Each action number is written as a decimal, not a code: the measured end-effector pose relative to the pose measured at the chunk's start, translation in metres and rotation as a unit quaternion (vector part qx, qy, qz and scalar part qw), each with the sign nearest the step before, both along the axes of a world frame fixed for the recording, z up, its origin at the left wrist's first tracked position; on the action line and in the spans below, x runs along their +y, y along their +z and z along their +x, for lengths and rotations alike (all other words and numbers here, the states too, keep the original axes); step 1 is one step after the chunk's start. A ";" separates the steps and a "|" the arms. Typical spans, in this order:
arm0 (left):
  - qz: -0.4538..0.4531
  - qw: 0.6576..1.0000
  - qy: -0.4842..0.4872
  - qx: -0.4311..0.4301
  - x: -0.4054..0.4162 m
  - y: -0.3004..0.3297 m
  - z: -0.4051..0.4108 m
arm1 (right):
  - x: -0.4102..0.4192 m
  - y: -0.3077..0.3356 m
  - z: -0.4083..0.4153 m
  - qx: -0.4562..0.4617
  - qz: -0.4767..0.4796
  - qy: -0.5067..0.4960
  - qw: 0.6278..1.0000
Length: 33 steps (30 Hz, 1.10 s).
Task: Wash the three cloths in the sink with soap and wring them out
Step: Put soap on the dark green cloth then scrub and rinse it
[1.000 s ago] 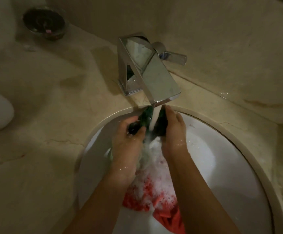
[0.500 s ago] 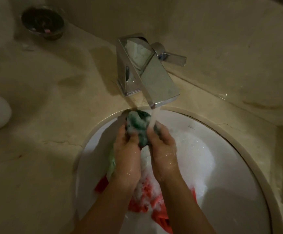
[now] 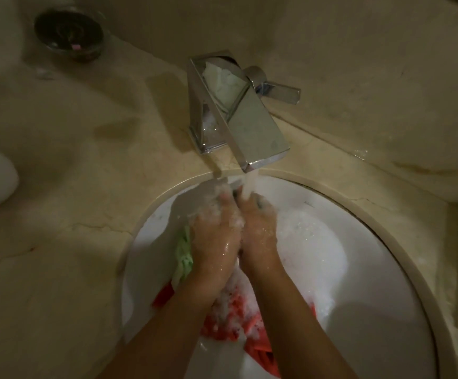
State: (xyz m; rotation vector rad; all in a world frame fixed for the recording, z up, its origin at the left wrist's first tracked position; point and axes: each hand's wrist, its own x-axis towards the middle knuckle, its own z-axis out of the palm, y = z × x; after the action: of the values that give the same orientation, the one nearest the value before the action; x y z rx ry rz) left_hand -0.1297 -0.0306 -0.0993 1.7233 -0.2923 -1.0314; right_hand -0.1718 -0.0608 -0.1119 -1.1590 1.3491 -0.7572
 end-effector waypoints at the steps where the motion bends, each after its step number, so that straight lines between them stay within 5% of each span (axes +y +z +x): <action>1: -0.017 1.000 -0.006 -0.011 -0.001 0.000 0.003 | -0.001 0.001 0.000 -0.030 0.047 -0.021 0.998; 4: 0.003 0.999 0.038 0.031 -0.004 -0.004 0.006 | -0.007 0.001 -0.007 -0.072 0.135 -0.027 0.988; 7: 0.022 0.993 -0.039 0.109 0.007 -0.002 0.010 | -0.006 0.001 -0.023 -0.125 0.150 -0.018 0.981; 12: -0.065 0.966 0.039 0.246 0.019 -0.008 0.027 | 0.005 -0.005 -0.043 -0.128 0.016 -0.034 0.991; 15: -0.085 0.955 -0.006 0.285 0.021 -0.007 0.025 | 0.016 -0.002 -0.047 -0.085 -0.067 -0.010 0.994; 18: -0.094 0.947 0.007 0.306 0.019 -0.008 0.023 | 0.022 0.004 -0.046 -0.110 -0.045 0.025 0.993; 24: -0.154 0.958 -0.004 0.240 0.022 -0.018 0.012 | 0.023 -0.001 -0.025 -0.143 0.050 -0.106 0.983; 30: -0.063 0.998 -0.008 0.004 0.015 -0.010 -0.007 | 0.018 -0.012 -0.009 -0.027 -0.083 -0.064 0.994; 33: -0.022 0.998 -0.044 -0.039 0.004 -0.010 -0.007 | 0.006 -0.016 -0.007 0.065 -0.109 -0.016 0.992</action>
State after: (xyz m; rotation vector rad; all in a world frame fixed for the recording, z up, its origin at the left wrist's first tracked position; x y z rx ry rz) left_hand -0.1372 -0.0266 -0.1094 1.7256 -0.4418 -1.0147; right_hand -0.1793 -0.0550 -0.1280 -1.3807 1.4219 -0.8815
